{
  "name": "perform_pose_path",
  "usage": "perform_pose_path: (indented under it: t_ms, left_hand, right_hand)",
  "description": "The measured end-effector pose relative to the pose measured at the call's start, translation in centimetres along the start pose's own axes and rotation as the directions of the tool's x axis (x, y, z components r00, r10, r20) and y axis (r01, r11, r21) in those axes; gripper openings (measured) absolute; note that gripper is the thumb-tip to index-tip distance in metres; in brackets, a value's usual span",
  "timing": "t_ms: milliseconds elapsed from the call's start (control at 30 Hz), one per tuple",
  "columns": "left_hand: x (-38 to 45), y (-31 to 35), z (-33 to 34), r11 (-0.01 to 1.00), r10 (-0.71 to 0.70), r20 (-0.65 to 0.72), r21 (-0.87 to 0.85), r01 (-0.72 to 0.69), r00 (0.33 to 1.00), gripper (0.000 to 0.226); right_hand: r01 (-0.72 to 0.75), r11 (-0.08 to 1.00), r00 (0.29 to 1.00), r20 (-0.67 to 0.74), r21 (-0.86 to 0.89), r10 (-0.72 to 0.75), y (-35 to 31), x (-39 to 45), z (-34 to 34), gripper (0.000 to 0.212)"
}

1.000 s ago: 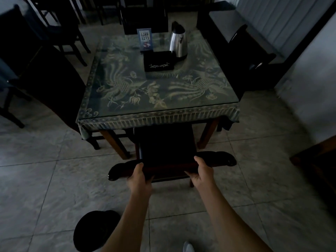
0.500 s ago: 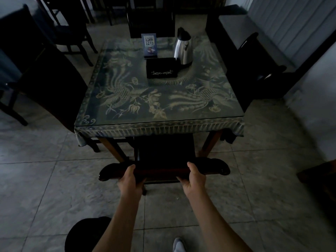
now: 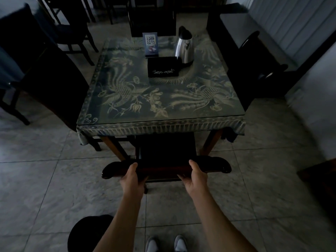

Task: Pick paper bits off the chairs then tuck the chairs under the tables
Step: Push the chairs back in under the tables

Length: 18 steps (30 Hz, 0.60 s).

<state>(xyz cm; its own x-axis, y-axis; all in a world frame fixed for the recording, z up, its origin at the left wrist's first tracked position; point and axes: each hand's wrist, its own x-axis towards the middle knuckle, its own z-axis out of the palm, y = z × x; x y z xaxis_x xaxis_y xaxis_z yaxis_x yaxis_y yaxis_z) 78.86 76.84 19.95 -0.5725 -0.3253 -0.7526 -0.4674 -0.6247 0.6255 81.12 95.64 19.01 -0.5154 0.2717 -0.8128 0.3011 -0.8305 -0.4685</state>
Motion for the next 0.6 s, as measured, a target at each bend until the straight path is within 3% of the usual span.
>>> perform_pose_path:
  t_ms: [200, 500, 600]
  left_hand:
    - [0.1, 0.1, -0.2, 1.000, -0.012, 0.012, -0.009, 0.012, 1.000, 0.047]
    - [-0.5, 0.5, 0.1, 0.999, -0.034, 0.012, -0.010, 0.034, 0.999, 0.047]
    - [-0.7, 1.0, -0.1, 0.997, -0.083, 0.071, 0.007, 0.083, 0.994, 0.050]
  right_hand:
    - [0.021, 1.000, 1.000, 0.006, -0.011, -0.021, 0.0, -0.2, -0.1, 0.029]
    - [0.015, 0.991, 0.999, 0.049, -0.134, -0.008, -0.2, -0.5, -0.8, 0.046]
    - [-0.029, 0.986, 0.996, 0.078, -0.161, 0.042, -0.5, -1.3, -1.2, 0.046]
